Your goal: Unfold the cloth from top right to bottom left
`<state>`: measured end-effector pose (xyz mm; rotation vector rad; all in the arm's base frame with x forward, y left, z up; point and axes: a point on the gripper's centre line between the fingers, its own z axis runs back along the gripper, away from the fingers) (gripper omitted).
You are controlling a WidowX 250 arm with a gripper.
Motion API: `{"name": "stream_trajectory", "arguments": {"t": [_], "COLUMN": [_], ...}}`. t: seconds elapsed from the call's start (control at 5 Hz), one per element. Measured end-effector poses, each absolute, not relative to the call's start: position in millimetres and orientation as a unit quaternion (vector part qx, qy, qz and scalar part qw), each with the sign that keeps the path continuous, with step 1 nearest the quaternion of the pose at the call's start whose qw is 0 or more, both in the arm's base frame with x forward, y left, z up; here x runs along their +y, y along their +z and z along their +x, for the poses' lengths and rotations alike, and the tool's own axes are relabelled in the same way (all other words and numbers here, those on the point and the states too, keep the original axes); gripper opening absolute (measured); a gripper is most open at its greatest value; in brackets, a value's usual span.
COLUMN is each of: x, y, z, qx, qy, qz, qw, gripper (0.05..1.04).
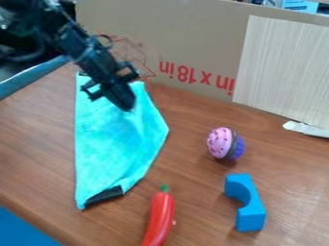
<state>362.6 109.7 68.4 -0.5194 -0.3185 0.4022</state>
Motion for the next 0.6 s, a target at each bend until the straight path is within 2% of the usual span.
{"name": "stream_trajectory", "arguments": {"t": [0.2, 0.6], "x": [124.2, 162.9], "y": [72.3, 72.1], "z": [353.6, 311.6], "qx": [-0.153, -0.132], "qy": [0.198, 0.192], "qz": [-0.263, -0.28], "qw": [0.932, 0.932], "gripper": [0.059, 0.059]}}
